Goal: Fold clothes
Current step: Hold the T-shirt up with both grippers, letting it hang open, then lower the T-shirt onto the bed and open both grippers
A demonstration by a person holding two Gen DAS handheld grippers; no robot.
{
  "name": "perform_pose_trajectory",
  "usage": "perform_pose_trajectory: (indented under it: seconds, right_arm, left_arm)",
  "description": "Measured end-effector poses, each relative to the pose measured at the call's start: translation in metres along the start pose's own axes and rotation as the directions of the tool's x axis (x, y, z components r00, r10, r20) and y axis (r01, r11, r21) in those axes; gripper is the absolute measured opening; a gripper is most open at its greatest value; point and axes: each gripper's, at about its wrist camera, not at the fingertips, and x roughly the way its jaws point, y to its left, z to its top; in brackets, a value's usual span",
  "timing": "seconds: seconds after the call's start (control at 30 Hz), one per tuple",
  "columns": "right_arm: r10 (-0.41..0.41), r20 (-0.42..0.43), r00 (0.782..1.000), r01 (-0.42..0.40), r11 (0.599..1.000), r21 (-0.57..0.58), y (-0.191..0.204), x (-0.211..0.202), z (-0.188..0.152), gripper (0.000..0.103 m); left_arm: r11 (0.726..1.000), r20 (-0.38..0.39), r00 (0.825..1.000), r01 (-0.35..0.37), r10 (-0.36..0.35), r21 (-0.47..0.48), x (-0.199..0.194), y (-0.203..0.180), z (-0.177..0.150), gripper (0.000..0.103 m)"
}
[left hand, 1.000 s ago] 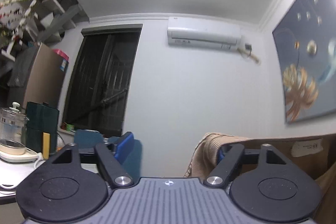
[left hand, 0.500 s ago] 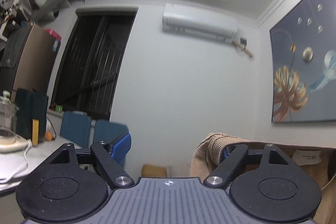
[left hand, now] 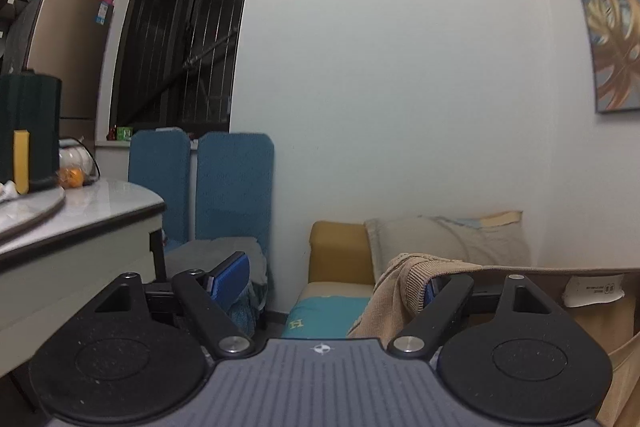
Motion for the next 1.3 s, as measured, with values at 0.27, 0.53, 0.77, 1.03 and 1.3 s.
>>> perform_pose_trajectory:
  seconds: [0.27, 0.53, 0.77, 1.03, 1.3]
  right_arm:
    - [-0.051, -0.113, 0.992, 0.045, 0.998, -0.052, -0.017, 0.204, -0.077, 0.078]
    - [-0.105, -0.432, 0.896, 0.063, 0.992, -0.110, -0.046, 0.369, -0.180, 0.078]
    - [-0.086, -0.663, 0.744, -0.108, 0.963, -0.245, -0.040, 0.410, -0.210, 0.078]
    - [0.110, -0.624, 0.773, -0.214, 0.972, -0.094, -0.030, 0.380, -0.186, 0.078]
    - [0.048, -0.345, 0.937, -0.120, 0.974, -0.191, -0.021, 0.254, -0.190, 0.078]
  left_arm:
    - [0.999, -0.193, 0.981, 0.034, -0.026, 0.039, 0.218, -0.020, -0.120, 0.086]
    - [0.987, -0.497, 0.867, 0.108, -0.035, 0.118, 0.372, -0.033, -0.251, 0.087]
    - [0.889, -0.679, 0.733, 0.338, -0.043, 0.309, 0.404, -0.069, -0.283, 0.092]
    - [0.907, -0.616, 0.761, 0.384, -0.204, 0.173, 0.363, -0.061, -0.254, 0.101]
    - [0.980, -0.395, 0.907, 0.186, -0.146, 0.065, 0.250, -0.001, -0.254, 0.101]
